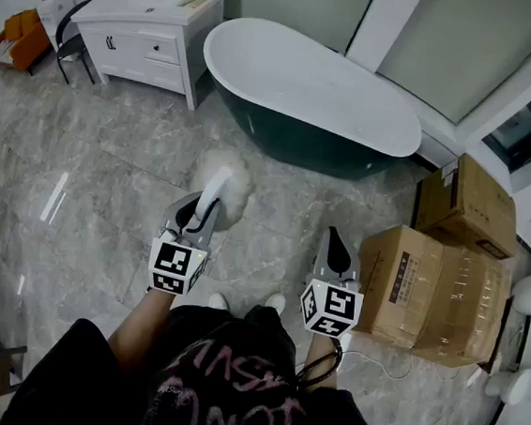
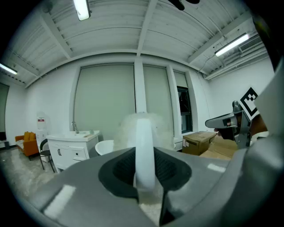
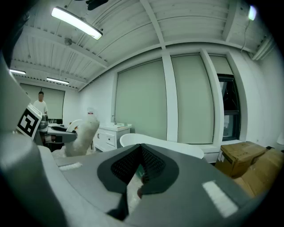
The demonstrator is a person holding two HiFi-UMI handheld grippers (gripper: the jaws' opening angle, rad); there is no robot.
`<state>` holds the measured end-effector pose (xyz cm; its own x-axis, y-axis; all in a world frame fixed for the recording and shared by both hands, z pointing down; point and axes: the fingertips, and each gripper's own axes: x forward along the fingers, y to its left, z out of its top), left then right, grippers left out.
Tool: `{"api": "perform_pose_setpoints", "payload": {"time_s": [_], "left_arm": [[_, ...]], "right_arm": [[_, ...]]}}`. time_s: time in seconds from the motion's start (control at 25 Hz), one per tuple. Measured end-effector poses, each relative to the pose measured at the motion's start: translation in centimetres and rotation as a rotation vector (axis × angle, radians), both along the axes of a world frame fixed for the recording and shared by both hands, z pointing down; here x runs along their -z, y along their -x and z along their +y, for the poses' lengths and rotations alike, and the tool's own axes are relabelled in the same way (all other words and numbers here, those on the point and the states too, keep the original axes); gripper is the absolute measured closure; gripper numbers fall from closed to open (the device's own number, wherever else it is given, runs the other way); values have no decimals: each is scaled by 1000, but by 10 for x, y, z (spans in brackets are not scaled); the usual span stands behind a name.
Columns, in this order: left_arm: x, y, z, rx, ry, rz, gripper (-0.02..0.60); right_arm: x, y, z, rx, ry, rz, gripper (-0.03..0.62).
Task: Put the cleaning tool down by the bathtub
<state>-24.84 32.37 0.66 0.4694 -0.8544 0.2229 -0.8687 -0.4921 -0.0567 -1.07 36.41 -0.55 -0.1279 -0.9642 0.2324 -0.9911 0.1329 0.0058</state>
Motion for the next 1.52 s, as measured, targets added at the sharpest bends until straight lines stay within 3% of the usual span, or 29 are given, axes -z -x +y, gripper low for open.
{"api": "perform_pose_setpoints", "payload": {"time_s": [0.96,1.52], "left_arm": [[-27,20,13,0,66,-1,497],[-45,-2,-30,-28,94,-12,497]], "right_arm": [[-15,18,13,21,15,27,580],[-25,-7,-28,-7,14,8,580]]}}
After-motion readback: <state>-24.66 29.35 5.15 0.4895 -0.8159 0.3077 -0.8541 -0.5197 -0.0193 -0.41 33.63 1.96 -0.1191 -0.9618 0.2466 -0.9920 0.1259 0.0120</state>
